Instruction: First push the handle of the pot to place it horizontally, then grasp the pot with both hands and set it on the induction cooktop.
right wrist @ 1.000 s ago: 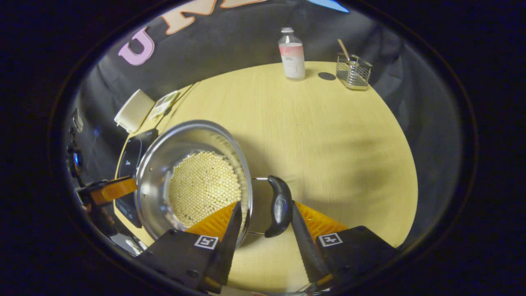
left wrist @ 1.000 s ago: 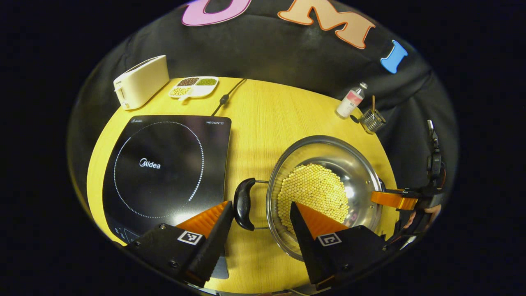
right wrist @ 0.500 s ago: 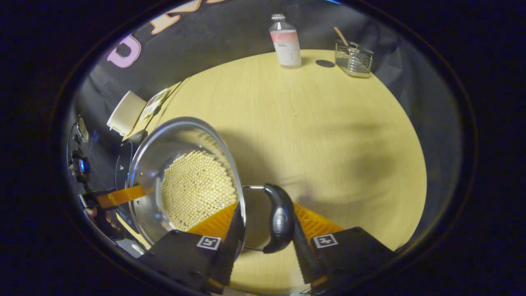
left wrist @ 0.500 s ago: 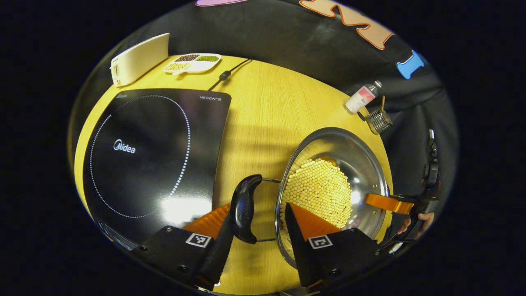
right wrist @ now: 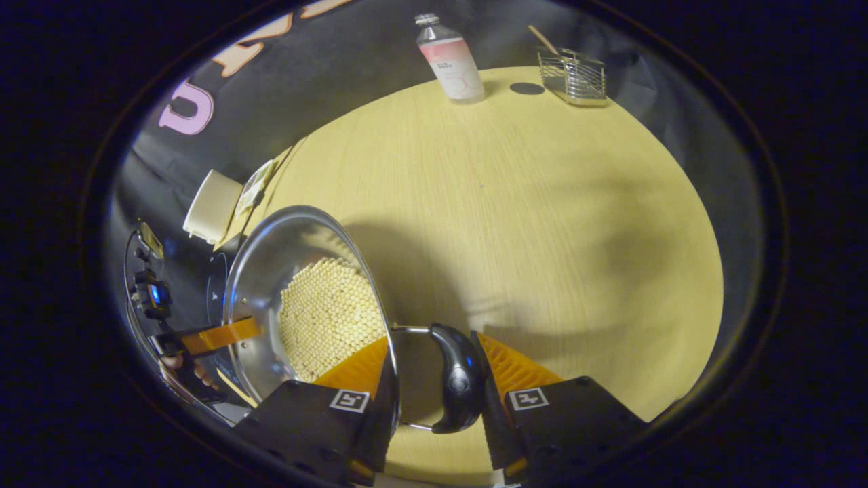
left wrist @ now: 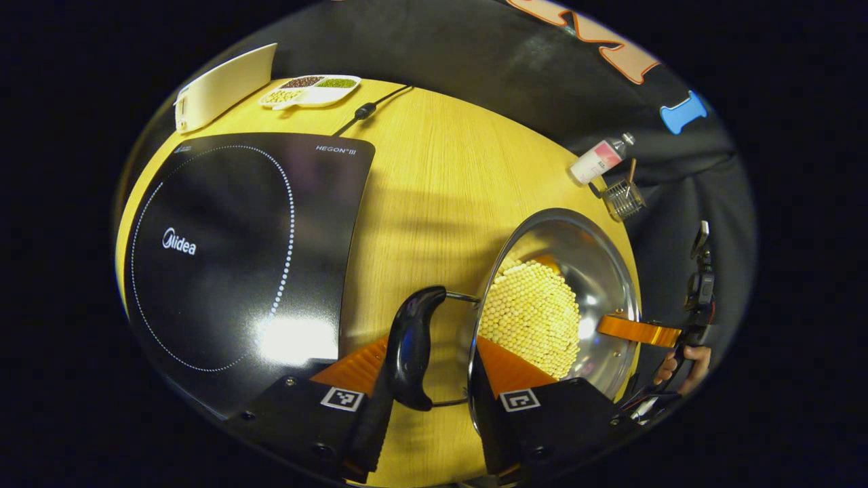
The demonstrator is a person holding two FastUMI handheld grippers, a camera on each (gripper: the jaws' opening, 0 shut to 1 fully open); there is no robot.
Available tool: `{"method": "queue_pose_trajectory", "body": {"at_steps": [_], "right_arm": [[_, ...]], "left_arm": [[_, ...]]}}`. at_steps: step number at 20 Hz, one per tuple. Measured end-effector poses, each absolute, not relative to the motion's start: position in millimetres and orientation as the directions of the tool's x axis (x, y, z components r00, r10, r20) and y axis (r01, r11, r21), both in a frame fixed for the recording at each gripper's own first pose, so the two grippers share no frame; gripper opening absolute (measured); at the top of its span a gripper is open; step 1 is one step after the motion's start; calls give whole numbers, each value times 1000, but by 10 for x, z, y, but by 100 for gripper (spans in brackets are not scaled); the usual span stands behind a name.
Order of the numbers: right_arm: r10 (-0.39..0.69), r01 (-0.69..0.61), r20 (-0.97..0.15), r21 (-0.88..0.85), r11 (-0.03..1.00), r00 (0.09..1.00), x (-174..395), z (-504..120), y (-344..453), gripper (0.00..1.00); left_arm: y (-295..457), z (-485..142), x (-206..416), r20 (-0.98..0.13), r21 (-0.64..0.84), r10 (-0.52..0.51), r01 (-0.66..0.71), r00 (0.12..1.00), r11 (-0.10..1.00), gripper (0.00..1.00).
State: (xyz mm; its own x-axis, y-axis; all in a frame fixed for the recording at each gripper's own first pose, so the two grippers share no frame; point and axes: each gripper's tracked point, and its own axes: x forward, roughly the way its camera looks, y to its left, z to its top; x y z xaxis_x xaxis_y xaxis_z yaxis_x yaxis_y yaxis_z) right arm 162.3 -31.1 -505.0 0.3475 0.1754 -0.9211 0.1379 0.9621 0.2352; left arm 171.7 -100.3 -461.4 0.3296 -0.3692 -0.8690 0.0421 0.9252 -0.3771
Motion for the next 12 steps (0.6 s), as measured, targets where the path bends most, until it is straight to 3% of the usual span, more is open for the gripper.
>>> {"method": "queue_pose_trajectory", "body": {"at_steps": [6,11,12], "right_arm": [[181,114,-917,235,965,355,1636,-5057,-311,55],[176,95,-914,225,970,366,1656,-5063,-306,54],[174,94,-914,222,970,366,1670,-5071,-318,60]], "left_arm": [[-965,-4617,1820,-896,-272,-303,137,324,952,59],[-974,-4513,2142,-885,-41,-204,368,418,929,77],[-1021,-4486,2150,-891,-36,-210,399,401,916,80]]}}
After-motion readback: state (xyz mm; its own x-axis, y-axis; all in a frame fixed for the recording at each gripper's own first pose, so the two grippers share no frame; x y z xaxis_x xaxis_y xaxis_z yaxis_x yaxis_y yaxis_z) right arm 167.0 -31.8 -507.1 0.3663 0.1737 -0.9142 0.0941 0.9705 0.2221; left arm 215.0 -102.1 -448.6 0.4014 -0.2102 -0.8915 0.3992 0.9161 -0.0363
